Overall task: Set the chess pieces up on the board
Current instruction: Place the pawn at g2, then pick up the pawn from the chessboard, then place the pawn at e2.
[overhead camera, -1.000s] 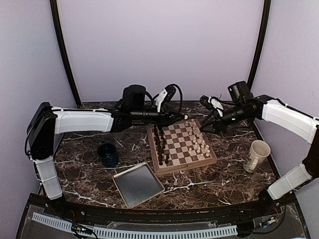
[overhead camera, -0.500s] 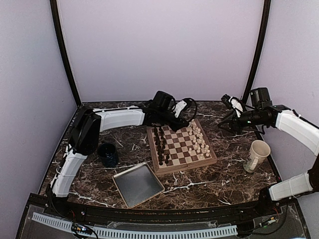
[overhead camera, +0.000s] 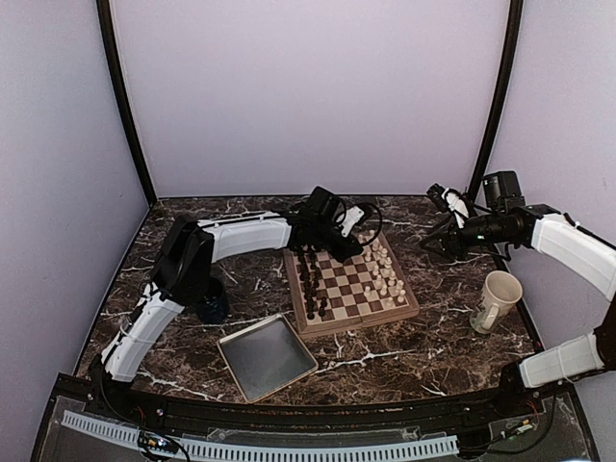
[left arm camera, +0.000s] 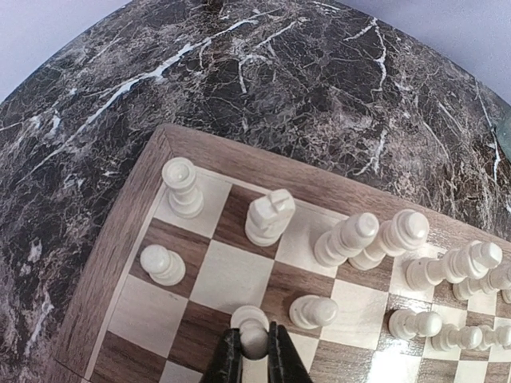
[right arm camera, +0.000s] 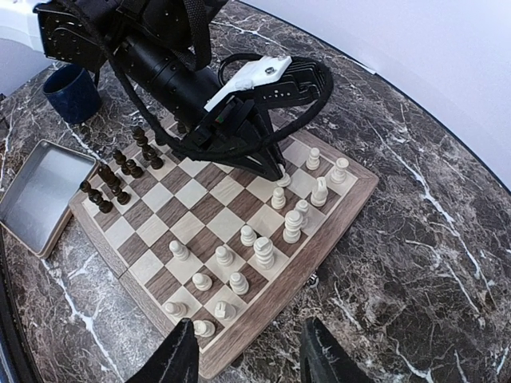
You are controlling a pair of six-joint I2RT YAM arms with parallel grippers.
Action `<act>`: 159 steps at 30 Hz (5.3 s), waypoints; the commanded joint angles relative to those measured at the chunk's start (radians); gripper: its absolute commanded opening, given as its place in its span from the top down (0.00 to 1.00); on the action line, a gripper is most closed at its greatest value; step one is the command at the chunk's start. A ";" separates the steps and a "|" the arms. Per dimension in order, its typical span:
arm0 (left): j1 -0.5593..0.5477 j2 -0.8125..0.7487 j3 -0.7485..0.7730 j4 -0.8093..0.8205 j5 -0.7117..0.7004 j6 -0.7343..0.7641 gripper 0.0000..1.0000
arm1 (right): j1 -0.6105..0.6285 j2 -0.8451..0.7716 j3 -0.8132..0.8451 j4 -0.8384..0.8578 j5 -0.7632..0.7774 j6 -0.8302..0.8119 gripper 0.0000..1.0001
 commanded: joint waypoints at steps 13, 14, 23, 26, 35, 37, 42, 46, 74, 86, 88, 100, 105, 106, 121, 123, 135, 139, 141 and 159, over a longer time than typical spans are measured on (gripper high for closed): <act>-0.001 0.070 0.122 -0.006 -0.030 -0.013 0.94 | -0.006 0.025 -0.010 0.011 -0.038 -0.017 0.56; -0.001 0.081 0.123 -0.007 -0.030 -0.013 0.93 | -0.006 0.025 -0.010 0.010 -0.039 -0.016 0.56; -0.001 0.078 0.123 -0.007 -0.039 -0.025 0.83 | -0.006 0.028 -0.009 0.007 -0.042 -0.019 0.56; -0.001 0.067 0.120 -0.006 -0.041 -0.030 0.79 | -0.006 0.028 -0.007 0.005 -0.044 -0.018 0.56; -0.006 -0.071 0.011 0.028 -0.061 -0.035 0.67 | -0.006 0.023 -0.004 0.003 -0.049 -0.015 0.55; -0.010 -0.117 -0.021 0.019 -0.071 -0.031 0.66 | -0.006 0.022 -0.002 -0.002 -0.052 -0.017 0.55; -0.021 -0.290 -0.164 0.029 -0.079 -0.008 0.65 | -0.006 0.026 0.022 -0.026 -0.044 -0.039 0.55; -0.023 -0.437 -0.288 0.029 -0.068 -0.003 0.65 | -0.005 0.034 0.056 -0.062 -0.052 -0.071 0.55; 0.022 -0.964 -0.932 0.235 -0.374 -0.046 0.34 | 0.477 0.632 0.491 -0.405 0.404 -0.176 0.65; 0.022 -0.970 -0.930 0.232 -0.346 -0.040 0.35 | 0.482 0.697 0.526 -0.422 0.421 -0.162 0.67; 0.021 -0.968 -0.931 0.230 -0.346 -0.037 0.35 | 0.482 0.703 0.525 -0.425 0.415 -0.160 0.70; 0.021 -0.963 -0.927 0.227 -0.331 -0.035 0.37 | 0.474 0.733 0.605 -0.418 0.440 -0.141 0.88; 0.022 -0.963 -0.927 0.226 -0.326 -0.033 0.37 | 0.452 0.764 0.680 -0.416 0.468 -0.114 0.89; 0.022 -0.962 -0.926 0.224 -0.324 -0.033 0.37 | 0.446 0.774 0.695 -0.420 0.475 -0.111 0.89; 0.022 -0.948 -0.918 0.212 -0.309 -0.040 0.38 | 0.392 0.849 0.776 -0.450 0.545 -0.057 0.88; 0.022 -0.946 -0.916 0.211 -0.308 -0.040 0.38 | 0.385 0.852 0.779 -0.447 0.551 -0.051 0.88; 0.022 -0.937 -0.911 0.204 -0.298 -0.044 0.38 | 0.373 0.868 0.785 -0.441 0.570 -0.029 0.85; 0.022 -0.936 -0.909 0.201 -0.296 -0.044 0.38 | 0.372 0.870 0.789 -0.436 0.581 -0.021 0.81; 0.022 -0.933 -0.908 0.200 -0.296 -0.043 0.38 | 0.373 0.867 0.789 -0.431 0.587 -0.015 0.78; 0.022 -0.936 -0.906 0.195 -0.302 -0.037 0.38 | 0.357 0.726 0.839 -0.473 0.452 0.007 0.70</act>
